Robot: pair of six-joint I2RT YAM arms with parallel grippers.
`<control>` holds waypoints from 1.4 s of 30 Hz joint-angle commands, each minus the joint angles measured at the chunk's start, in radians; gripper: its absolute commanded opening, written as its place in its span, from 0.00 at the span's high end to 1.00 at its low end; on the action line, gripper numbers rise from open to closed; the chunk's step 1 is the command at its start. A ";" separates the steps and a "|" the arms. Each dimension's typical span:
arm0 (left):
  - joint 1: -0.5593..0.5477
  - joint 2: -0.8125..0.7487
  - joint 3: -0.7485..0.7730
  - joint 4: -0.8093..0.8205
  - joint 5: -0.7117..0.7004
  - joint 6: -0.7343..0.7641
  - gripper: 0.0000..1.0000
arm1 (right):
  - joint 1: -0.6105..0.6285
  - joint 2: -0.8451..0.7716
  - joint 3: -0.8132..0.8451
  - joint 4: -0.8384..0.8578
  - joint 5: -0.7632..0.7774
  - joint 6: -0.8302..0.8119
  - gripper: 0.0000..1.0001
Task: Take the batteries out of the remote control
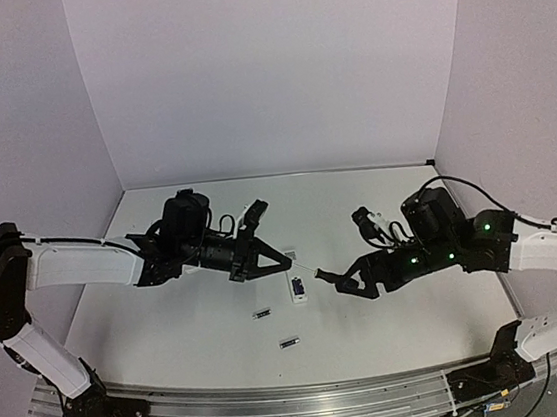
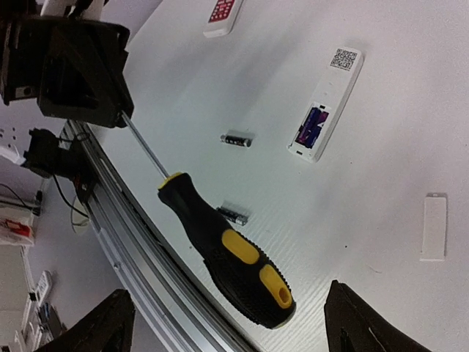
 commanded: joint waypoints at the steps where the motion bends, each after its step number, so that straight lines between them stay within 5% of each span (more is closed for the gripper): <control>1: 0.030 -0.089 -0.056 0.197 -0.053 -0.031 1.00 | -0.001 -0.053 -0.139 0.367 -0.003 0.253 0.14; 11: 0.036 -0.087 -0.099 0.374 0.020 -0.126 1.00 | -0.001 0.048 -0.224 0.866 -0.112 0.435 0.16; 31: 0.036 -0.089 -0.114 0.408 0.012 -0.159 1.00 | -0.001 0.116 -0.196 1.070 -0.171 0.515 0.43; 36: 0.036 -0.081 -0.117 0.406 0.015 -0.161 1.00 | -0.001 0.128 -0.186 1.080 -0.179 0.513 0.55; 42: 0.036 -0.081 -0.109 0.369 0.016 -0.131 1.00 | -0.001 0.116 -0.203 1.081 -0.154 0.482 0.89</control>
